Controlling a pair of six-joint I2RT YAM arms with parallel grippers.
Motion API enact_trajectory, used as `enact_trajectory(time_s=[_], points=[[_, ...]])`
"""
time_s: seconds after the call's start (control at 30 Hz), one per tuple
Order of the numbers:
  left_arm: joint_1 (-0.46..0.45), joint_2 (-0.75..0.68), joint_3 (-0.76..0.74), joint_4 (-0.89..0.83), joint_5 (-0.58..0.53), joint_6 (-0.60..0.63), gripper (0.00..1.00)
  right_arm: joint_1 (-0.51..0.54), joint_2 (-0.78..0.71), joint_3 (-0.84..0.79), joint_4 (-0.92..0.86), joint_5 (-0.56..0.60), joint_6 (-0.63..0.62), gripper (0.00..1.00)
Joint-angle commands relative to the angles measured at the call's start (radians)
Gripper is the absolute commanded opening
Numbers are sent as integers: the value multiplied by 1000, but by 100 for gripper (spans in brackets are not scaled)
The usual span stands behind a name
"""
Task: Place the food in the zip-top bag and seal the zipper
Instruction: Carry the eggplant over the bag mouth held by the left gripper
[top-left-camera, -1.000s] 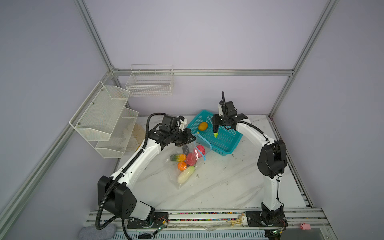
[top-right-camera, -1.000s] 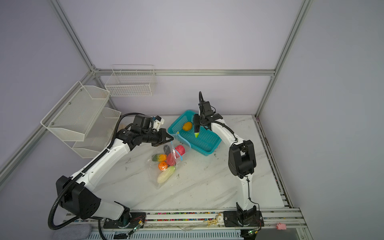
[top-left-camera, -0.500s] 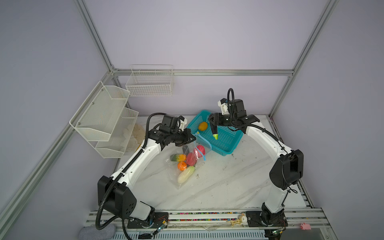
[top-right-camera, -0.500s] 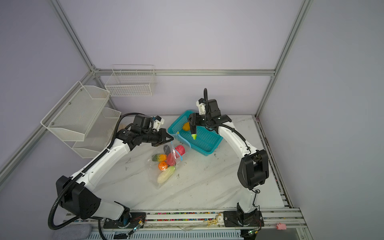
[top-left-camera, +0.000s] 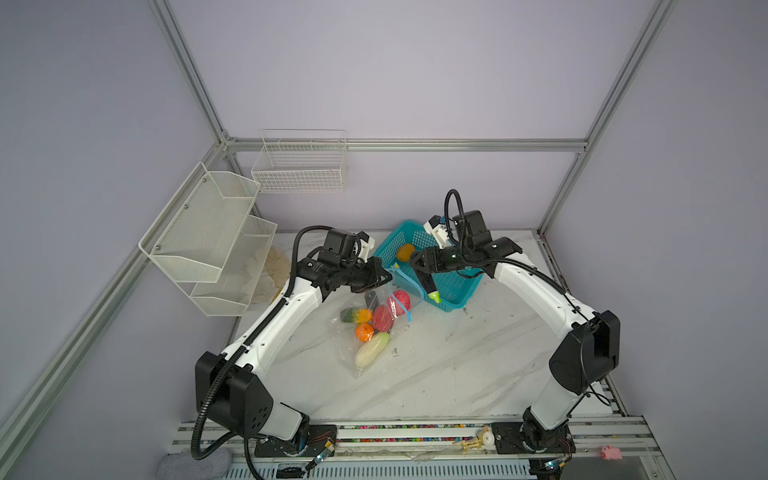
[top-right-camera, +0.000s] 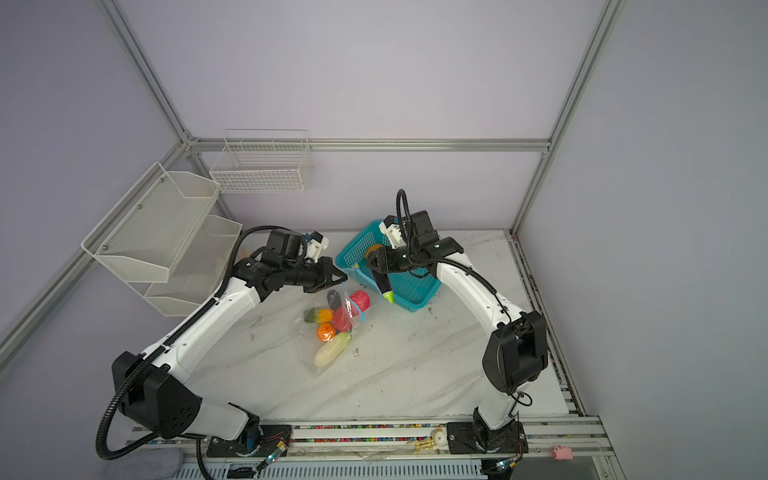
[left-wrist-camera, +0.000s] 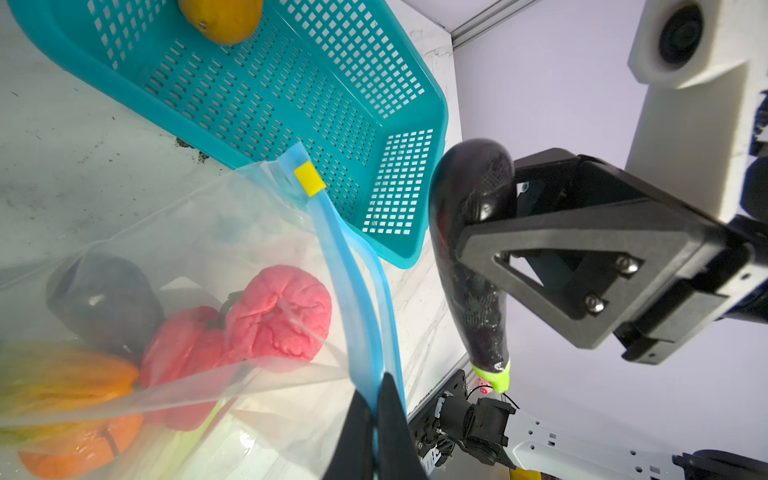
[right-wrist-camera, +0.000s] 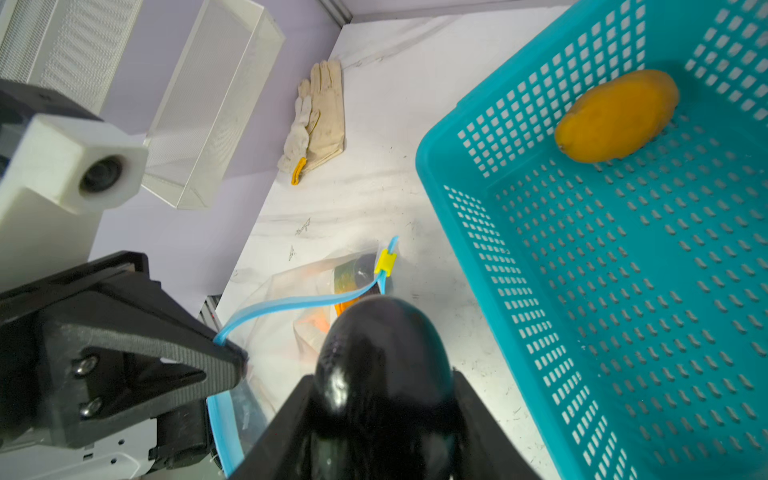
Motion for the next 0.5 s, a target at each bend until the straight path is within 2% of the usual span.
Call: enact_trajectory(time_s=[0.0,0.47], points=[[-8,-21,2,35,26,1,0,27,8,18,-50,-49,-49,48],[-9,-22,5,36,29,1,0,82,68,25,-62,-107,-80,49]])
